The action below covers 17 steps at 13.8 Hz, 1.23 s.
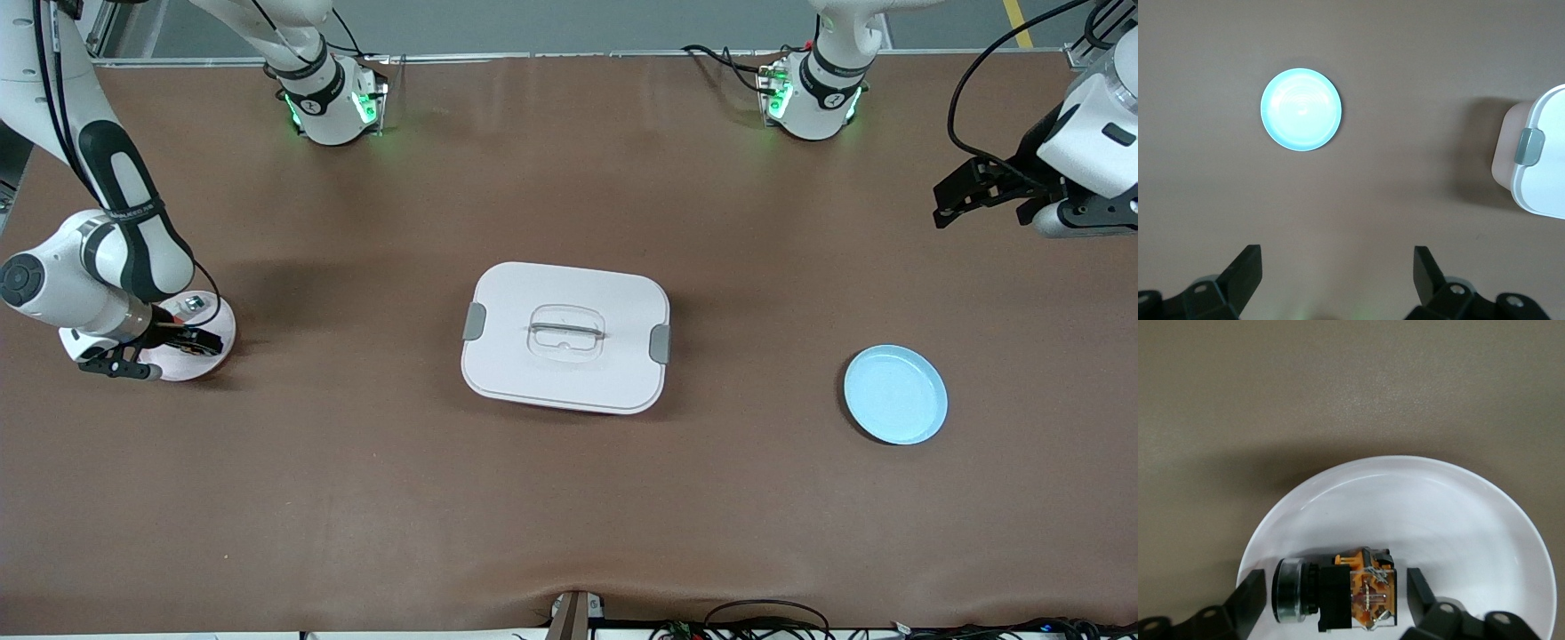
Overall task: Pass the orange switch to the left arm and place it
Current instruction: 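Close the right gripper on the switch and lift it off the plate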
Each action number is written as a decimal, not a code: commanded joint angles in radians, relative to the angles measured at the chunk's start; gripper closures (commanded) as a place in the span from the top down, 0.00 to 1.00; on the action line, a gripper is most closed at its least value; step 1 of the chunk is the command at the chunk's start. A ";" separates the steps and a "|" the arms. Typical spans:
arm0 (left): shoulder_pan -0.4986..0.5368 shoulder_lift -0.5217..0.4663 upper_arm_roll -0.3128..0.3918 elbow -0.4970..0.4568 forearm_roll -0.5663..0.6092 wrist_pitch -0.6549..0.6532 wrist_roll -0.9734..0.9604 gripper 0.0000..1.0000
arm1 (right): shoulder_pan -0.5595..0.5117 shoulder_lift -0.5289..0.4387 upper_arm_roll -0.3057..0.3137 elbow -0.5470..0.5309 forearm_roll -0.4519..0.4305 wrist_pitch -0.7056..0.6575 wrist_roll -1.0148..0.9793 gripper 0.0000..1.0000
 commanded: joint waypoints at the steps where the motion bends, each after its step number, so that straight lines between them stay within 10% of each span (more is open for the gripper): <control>1: 0.003 -0.002 -0.002 0.006 -0.011 -0.013 0.019 1.00 | -0.010 0.011 0.010 0.024 0.024 -0.011 -0.018 0.07; 5: 0.003 -0.002 -0.002 0.006 -0.011 -0.014 0.019 1.00 | -0.006 -0.003 0.010 0.042 0.024 -0.056 -0.016 0.00; 11: 0.003 -0.002 -0.002 0.006 -0.011 -0.013 0.021 1.00 | 0.030 -0.079 0.010 0.295 0.024 -0.603 0.119 0.00; 17: 0.000 -0.002 -0.008 0.006 -0.011 -0.014 0.009 1.00 | 0.180 -0.210 0.017 0.322 0.146 -0.837 0.542 0.00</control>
